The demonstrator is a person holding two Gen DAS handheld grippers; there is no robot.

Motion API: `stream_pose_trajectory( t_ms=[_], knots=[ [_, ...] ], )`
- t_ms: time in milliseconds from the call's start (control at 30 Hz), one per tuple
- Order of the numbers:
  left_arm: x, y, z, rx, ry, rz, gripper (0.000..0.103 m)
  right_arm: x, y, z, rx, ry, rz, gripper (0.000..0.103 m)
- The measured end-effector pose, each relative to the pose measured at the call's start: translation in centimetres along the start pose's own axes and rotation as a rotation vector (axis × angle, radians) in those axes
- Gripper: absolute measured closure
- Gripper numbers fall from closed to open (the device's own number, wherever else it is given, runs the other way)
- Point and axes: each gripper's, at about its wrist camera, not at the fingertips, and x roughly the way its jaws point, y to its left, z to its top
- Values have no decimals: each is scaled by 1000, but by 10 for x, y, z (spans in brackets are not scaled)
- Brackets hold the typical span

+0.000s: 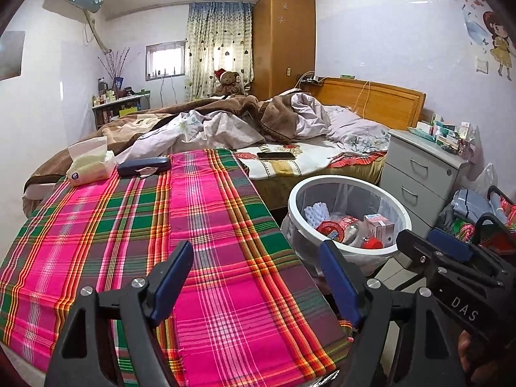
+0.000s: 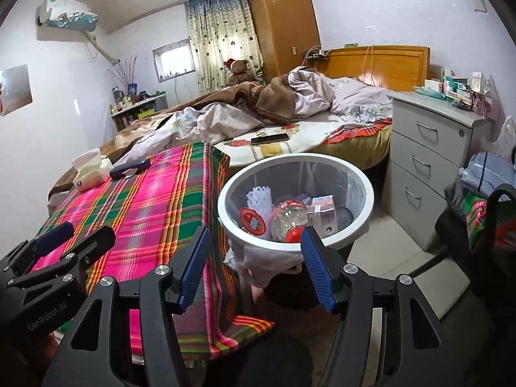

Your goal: Collect trash

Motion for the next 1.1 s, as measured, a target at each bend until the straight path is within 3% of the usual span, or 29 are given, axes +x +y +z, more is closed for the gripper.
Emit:
stream_pose_trajectory(
  t_ms=[1100],
  knots=[
    [-9, 2, 2, -6, -4, 3, 22, -9, 8, 0, -1, -14, 1, 43]
  ],
)
